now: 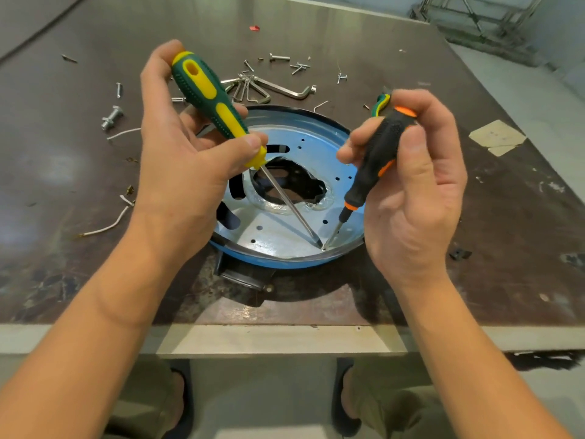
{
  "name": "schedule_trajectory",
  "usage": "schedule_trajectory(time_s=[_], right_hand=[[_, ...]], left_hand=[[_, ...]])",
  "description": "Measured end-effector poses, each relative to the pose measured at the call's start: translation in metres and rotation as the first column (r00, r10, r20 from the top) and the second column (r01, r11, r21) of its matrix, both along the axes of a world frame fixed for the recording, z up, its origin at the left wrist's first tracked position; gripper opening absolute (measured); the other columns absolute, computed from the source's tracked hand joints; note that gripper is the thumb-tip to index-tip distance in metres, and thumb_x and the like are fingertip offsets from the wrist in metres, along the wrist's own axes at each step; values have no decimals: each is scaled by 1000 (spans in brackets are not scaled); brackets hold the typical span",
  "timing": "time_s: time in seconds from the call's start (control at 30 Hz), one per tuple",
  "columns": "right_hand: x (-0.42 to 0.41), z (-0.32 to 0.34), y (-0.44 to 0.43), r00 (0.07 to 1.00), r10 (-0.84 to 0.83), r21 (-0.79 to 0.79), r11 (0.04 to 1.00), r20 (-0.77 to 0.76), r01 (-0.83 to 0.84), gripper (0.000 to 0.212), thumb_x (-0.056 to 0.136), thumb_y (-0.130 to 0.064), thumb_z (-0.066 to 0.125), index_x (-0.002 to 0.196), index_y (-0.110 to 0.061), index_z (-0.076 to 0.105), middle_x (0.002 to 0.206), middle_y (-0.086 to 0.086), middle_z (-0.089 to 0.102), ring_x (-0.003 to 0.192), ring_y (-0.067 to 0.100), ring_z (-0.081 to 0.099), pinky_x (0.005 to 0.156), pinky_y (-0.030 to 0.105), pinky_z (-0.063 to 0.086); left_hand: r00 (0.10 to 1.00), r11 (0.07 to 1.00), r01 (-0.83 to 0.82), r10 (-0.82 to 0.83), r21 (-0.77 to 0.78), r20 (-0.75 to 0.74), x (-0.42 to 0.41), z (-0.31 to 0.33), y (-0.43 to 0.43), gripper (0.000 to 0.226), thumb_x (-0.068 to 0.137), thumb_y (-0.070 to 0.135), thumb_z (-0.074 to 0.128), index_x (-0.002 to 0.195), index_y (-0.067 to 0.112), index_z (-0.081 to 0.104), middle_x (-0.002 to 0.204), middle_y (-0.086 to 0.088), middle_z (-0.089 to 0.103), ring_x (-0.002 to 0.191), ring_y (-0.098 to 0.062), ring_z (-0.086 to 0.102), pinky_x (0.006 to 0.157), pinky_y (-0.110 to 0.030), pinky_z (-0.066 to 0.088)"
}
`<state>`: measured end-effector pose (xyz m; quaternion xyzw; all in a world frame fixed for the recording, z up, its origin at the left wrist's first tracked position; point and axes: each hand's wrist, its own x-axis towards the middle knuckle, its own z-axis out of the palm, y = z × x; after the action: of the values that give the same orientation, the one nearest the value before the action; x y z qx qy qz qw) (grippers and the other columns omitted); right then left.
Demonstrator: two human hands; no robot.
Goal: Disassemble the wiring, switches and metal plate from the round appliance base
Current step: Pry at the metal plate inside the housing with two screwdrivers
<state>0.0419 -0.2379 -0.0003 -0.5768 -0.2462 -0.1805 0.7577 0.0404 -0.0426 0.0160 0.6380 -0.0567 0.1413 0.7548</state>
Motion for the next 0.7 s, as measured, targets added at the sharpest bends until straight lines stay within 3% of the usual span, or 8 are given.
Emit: schedule_trajectory(time_s=[0.1,0.23,0.33,0.4,0.5,0.6,0.7], right_hand=[[-1,4,4,997,-69,-46,996,31,70,36,97,-35,65,122,-11,55,93,8,51,80,29,51,76,45,47],[2,0,1,997,-72,-74,995,18,73,26,108,-8,45,133,-8,53,102,16,61,90,33,61,83,37,54],[1,-1,1,999,-33,-45,998,13,34,27,107,-6,39,133,-3,50,101,16,64,86,29,66,82,34,54],[0,0,3,1000,-27,-4,1000,11,27,23,107,-16,50,127,-3,51,97,15,61,81,28,63,79,36,53],[1,2,4,998,-68,3,998,15,68,35,95,-33,68,120,-13,55,93,13,50,75,31,53,72,41,49],[4,-1,1,997,-76,-4,997,-3,76,22,102,-13,62,123,-13,56,90,11,50,74,30,56,71,41,49],[5,-4,-3,998,-58,6,998,3,58,27,106,-3,44,132,-8,51,101,13,59,79,25,62,75,39,53]], left_hand=[[1000,1000,-5,5,-7,-2,-1,0,0,89,78,-8,68,147,26,22,123,-27,55,106,-36,66,87,-43,58],[999,999,30,-31,-10,-22,-2,1,0,90,81,-13,63,149,26,20,124,-23,54,101,-30,70,85,-38,59],[999,999,36,-36,34,13,-6,1,-5,88,81,-11,66,148,22,20,129,-25,49,109,-33,66,84,-36,59],[999,999,19,-21,38,36,-7,-1,-6,87,80,-12,67,148,19,20,126,-27,50,105,-35,67,85,-38,59],[1000,1000,0,0,-4,24,-7,0,-4,87,79,-11,66,148,21,22,120,-24,56,94,-33,71,84,-42,59],[998,999,-47,48,-23,43,-5,0,-4,90,77,-10,66,150,21,22,117,-23,57,94,-37,70,84,-46,59],[996,997,-56,59,-48,60,-4,-1,-4,92,78,-14,61,152,20,18,116,-20,56,93,-38,69,85,-46,58]])
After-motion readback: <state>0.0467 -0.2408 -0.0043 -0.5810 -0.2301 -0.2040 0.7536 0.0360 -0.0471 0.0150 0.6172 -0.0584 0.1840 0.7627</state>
